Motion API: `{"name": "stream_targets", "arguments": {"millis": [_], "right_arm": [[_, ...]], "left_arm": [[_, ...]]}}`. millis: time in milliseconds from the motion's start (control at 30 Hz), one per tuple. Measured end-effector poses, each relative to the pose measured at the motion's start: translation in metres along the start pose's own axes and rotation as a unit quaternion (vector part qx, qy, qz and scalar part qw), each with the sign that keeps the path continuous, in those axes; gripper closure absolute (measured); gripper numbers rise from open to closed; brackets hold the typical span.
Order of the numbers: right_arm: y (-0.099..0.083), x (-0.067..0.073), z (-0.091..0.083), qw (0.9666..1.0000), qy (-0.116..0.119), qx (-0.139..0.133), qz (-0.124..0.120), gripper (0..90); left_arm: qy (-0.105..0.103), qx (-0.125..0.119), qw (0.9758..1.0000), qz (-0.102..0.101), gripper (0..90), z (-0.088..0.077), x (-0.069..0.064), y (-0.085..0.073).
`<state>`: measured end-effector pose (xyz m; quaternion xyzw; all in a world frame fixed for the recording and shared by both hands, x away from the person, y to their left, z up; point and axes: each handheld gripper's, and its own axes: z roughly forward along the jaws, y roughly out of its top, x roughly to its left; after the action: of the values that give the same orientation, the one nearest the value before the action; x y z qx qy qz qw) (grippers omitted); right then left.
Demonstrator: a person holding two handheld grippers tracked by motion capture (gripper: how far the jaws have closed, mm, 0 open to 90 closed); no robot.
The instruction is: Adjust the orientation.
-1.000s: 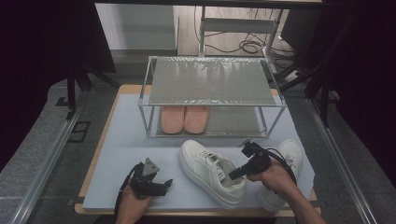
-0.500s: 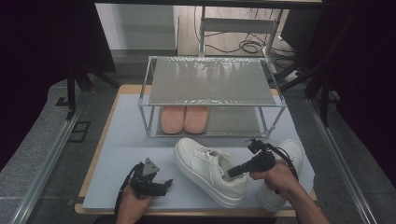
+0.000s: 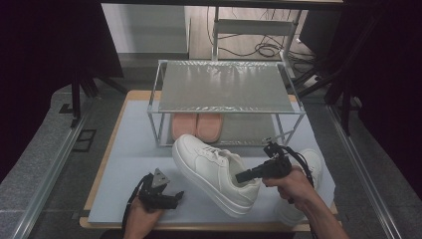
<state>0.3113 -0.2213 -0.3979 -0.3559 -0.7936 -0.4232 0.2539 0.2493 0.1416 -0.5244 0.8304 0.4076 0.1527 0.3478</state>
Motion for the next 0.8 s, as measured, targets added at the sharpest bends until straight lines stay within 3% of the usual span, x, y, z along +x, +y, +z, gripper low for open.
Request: {"name": "stream_targets", "arguments": {"millis": [400, 800], "right_arm": [[0.016, 0.018, -0.005, 0.9983, 0.042, -0.038, -0.016, 83.2], [0.04, 0.021, -0.017, 0.9944, 0.04, -0.098, -0.008, 83.2]], "left_arm": [[-0.002, -0.001, 1.0, -0.003, 13.2, 0.0, 0.0, 0.0], [-0.001, -0.002, 1.0, -0.003, 13.2, 0.0, -0.001, 0.0]]}}
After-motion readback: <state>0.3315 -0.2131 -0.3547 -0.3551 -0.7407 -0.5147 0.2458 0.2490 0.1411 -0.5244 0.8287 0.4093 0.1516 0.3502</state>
